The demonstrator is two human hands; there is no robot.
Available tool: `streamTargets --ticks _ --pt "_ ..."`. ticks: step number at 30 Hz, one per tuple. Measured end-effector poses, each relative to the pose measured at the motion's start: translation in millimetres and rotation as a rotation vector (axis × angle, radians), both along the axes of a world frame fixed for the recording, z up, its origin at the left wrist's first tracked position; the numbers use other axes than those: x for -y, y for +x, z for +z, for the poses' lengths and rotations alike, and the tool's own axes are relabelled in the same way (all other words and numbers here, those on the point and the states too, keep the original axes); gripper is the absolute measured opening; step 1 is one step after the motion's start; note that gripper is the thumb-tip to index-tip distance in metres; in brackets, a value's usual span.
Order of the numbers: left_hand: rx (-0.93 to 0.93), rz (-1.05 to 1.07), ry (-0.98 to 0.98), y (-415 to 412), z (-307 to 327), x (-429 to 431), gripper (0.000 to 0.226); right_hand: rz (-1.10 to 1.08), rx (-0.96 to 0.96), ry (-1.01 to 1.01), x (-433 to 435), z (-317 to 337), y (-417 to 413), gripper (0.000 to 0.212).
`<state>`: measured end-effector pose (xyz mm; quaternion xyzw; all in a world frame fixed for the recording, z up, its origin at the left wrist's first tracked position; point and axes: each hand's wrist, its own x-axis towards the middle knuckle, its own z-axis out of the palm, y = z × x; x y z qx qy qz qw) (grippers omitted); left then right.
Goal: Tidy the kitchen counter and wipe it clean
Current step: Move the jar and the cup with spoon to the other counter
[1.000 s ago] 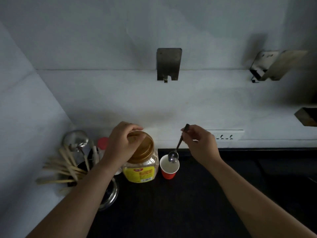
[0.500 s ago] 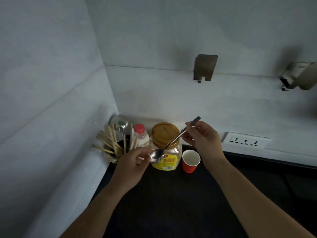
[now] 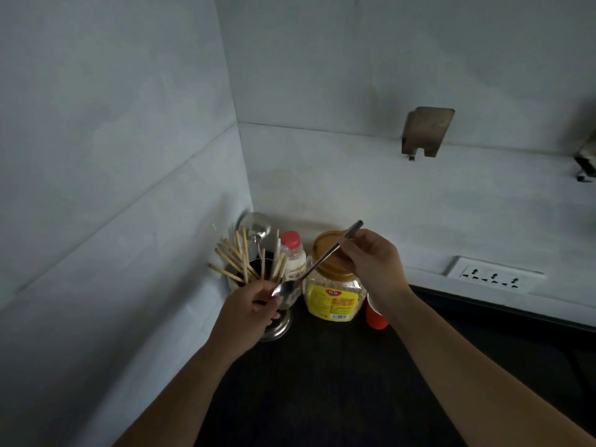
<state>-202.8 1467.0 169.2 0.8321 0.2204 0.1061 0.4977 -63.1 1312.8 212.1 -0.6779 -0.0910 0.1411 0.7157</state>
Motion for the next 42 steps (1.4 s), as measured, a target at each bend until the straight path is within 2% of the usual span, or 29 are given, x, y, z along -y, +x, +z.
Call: streamTargets --ticks 3,7,11,14,18,22,32,37,42 --pt "0.037 0.082 -0.020 -0.1 1.4 -8.9 0.014 0.033 0.053 -0.137 1.7 -7.6 7.3 0.003" --pt "0.152 0.197 -0.055 -1.4 16.2 -27.9 0.022 0.072 0.244 -0.400 0.9 -12.9 19.6 0.015" --pt "0.208 0.248 0.032 -2.8 33.4 -46.9 0.021 0.203 0.531 -0.608 -7.3 -7.1 22.1 0.026" --pt "0.187 0.251 0.232 -3.7 42.9 -55.3 0.016 0.306 0.784 -0.746 -17.3 -12.4 26.9 0.040" --pt "0.199 0.227 0.551 2.4 56.8 -59.9 0.018 0.449 0.828 -0.876 -22.6 -33.8 30.6 0.040" --pt "0.213 0.223 0.661 11.2 67.6 -66.2 0.014 0.474 0.811 -1.065 -18.4 -54.1 30.0 0.053" --pt "0.166 0.194 0.755 37.8 59.7 -78.0 0.016 0.368 0.829 -0.963 -13.9 -79.4 41.1 0.046" --pt "0.105 0.117 0.684 46.6 34.2 -72.5 0.015 0.355 0.847 -0.854 -9.4 -87.5 44.4 0.043" --pt "0.064 0.029 0.662 54.3 17.2 -68.5 0.014 0.365 0.851 -0.832 -6.4 -92.5 47.1 0.040"
